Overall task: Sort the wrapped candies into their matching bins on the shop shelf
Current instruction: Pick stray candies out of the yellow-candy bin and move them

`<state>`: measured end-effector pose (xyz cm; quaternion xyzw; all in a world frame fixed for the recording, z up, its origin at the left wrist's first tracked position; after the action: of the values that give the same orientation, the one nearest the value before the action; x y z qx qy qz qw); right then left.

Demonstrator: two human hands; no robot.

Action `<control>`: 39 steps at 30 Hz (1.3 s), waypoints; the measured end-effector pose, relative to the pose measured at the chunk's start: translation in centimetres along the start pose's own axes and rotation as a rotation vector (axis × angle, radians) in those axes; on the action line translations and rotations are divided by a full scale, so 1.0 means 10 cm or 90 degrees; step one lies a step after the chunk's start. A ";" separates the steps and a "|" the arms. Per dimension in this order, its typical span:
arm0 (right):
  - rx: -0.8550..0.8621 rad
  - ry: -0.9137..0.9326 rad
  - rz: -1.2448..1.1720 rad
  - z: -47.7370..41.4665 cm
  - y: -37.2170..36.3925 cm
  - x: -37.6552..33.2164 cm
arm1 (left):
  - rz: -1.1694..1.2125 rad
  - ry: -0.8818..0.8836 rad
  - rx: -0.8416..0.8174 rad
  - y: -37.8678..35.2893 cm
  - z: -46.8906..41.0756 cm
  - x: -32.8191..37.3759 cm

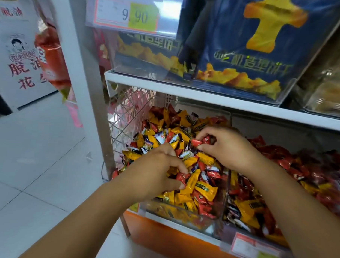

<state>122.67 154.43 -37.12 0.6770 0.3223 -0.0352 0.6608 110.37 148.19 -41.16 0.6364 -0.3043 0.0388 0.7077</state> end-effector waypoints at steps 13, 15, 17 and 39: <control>0.019 -0.093 -0.416 0.96 0.33 0.13 | 0.205 -0.066 0.245 0.19 0.01 0.85; 0.028 -0.127 -0.449 1.10 0.36 0.23 | 0.143 -0.089 0.271 0.16 -0.04 1.02; 0.036 -0.146 -0.428 1.23 0.39 0.33 | 0.066 -0.112 0.299 0.11 -0.06 1.18; -0.003 0.056 -0.031 0.52 -0.02 -0.33 | -0.056 0.024 0.145 0.40 0.29 -0.25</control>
<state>121.95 148.37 -36.35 0.6680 0.3679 -0.0206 0.6465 105.47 147.06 -38.79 0.7248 -0.2562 0.0538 0.6373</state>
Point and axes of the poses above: each hand's wrist, its own z-axis away from the middle knuckle, its own y-axis out of the back of the hand, x = y × z, the point moved 10 cm from there along -z, towards the middle knuckle, and after that the axes turned 2 degrees about -z, right-handed, at the moved point
